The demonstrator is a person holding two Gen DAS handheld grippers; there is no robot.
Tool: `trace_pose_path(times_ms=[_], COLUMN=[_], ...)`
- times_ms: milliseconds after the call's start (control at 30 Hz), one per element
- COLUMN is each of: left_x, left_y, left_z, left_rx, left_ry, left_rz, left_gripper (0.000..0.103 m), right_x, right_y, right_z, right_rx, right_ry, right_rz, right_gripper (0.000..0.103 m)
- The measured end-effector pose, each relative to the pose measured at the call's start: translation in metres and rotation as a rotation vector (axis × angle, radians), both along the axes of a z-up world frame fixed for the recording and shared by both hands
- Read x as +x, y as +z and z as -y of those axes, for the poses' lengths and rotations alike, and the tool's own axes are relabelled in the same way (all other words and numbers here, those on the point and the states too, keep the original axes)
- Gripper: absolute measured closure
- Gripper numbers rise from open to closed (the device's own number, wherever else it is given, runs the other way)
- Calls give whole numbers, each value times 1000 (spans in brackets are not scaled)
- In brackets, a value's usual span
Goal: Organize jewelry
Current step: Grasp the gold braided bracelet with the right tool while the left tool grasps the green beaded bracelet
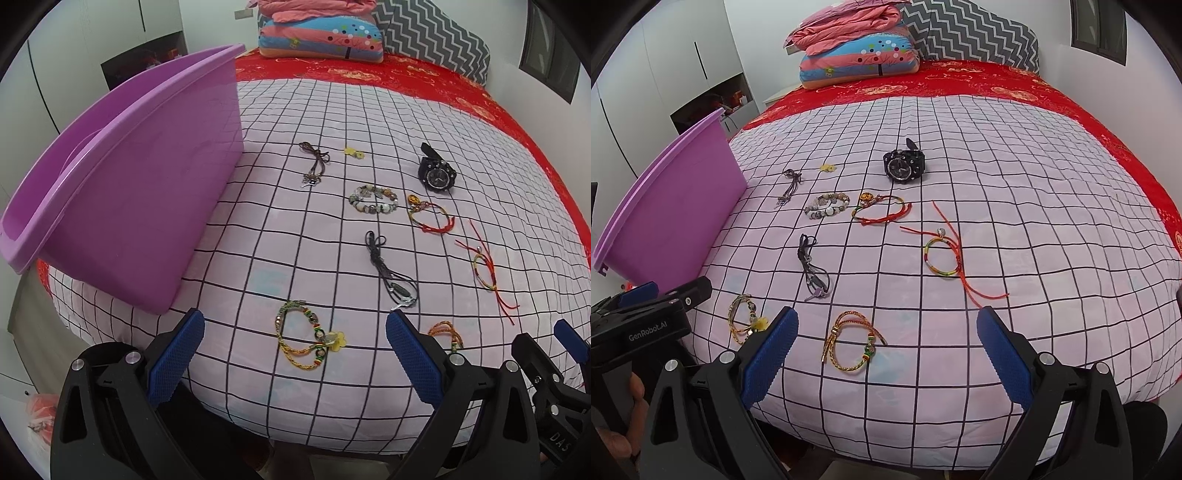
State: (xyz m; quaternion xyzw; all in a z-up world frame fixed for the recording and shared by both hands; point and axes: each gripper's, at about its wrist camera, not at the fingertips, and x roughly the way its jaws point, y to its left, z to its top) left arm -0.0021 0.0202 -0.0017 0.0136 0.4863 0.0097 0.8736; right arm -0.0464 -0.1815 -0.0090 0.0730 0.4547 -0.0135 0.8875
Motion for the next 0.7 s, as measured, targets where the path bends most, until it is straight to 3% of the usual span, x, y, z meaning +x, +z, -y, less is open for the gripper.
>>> trace_pose_path(times_ms=[333,700], left_x=[-2,8], left_y=[-31,-64], left_z=[-15,-15], left_rx=[35,22], left_ry=[-3,-27], left_rz=[-35,-81], left_gripper=[6,6], right_x=[1,9], right_y=[-25,-59], right_z=[-12,-16], right_rx=[11,11], right_ry=[72,99], right_rz=[-27,-78], right_gripper=[10,10])
